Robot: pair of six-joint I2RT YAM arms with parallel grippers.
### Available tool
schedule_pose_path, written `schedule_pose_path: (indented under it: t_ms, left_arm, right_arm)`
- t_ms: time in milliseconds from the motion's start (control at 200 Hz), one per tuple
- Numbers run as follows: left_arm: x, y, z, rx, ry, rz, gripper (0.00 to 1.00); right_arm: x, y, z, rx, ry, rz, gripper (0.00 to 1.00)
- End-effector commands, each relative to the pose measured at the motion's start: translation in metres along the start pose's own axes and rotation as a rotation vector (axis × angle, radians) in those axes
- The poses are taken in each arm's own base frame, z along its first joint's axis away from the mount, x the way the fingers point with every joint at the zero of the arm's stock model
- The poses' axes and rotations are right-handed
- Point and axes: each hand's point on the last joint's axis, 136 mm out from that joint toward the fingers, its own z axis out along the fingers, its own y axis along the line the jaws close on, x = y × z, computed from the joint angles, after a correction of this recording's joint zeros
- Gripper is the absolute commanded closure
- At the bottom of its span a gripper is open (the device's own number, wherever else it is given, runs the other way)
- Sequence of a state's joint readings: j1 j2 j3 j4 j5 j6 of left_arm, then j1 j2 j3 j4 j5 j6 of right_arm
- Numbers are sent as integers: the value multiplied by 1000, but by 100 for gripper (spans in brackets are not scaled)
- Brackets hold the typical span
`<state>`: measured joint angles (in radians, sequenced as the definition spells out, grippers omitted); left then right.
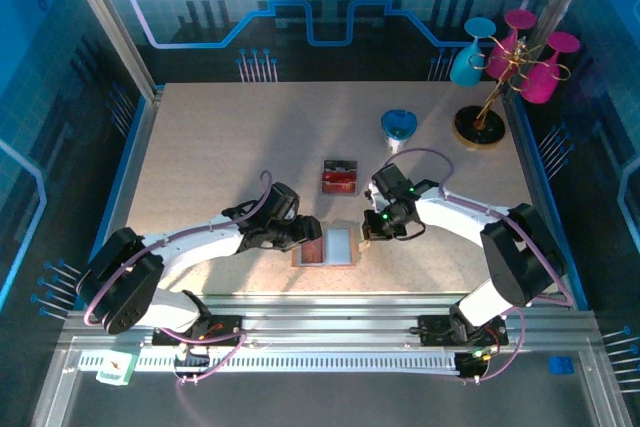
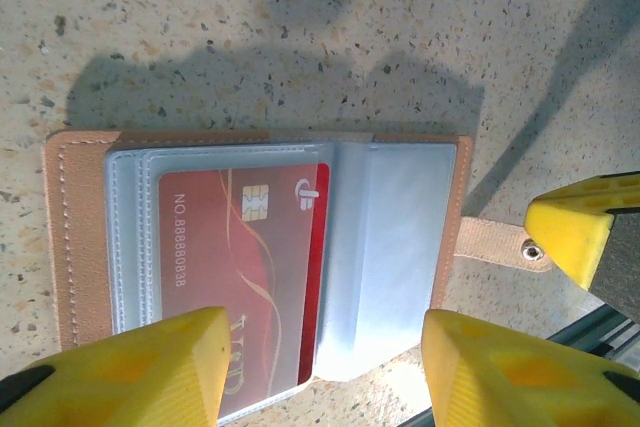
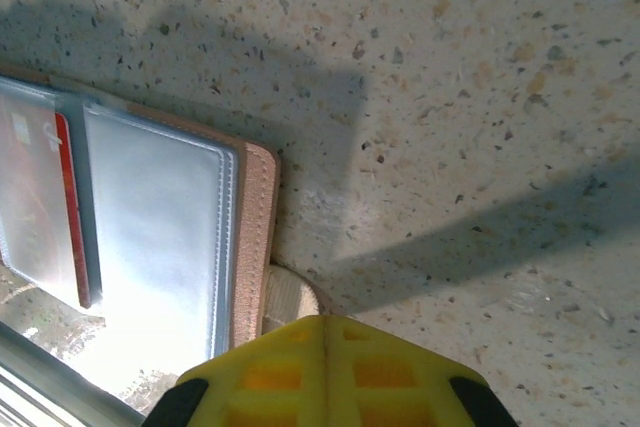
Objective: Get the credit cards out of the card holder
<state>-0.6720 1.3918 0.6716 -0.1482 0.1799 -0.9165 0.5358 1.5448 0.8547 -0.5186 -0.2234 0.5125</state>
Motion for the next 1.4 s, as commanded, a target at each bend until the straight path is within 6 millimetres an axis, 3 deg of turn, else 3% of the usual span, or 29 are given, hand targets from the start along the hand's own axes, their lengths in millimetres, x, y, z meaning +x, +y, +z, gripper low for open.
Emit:
schedule_pose_path:
  t_ms: [0, 50, 325, 595, 760, 945, 1396]
  left_arm:
    - [-5, -5, 0, 16, 0, 8, 47]
    - [-5, -4, 1, 14, 1, 4, 48]
    - [-5, 6, 0, -30, 3, 1, 53]
    - [-4, 13, 2, -32, 7, -9, 59]
    - [-3, 15, 2, -25, 8, -17, 70]
    - [1, 18, 5, -21, 28, -12, 83]
    - [11, 33, 15, -57, 72, -30, 91]
  right_arm:
    - [-8, -3, -7, 32, -6, -9, 92]
    - [-9, -1, -9, 29, -8, -9, 85]
    - [-18, 17, -27, 6, -55, -26, 79]
    - [-30, 66, -35, -99, -78, -79, 76]
    - [-29, 99, -21, -209, -43, -81, 75]
    - [-19, 118, 4, -316, 14, -40, 75]
    - [6, 117, 45, -322, 113, 4, 73]
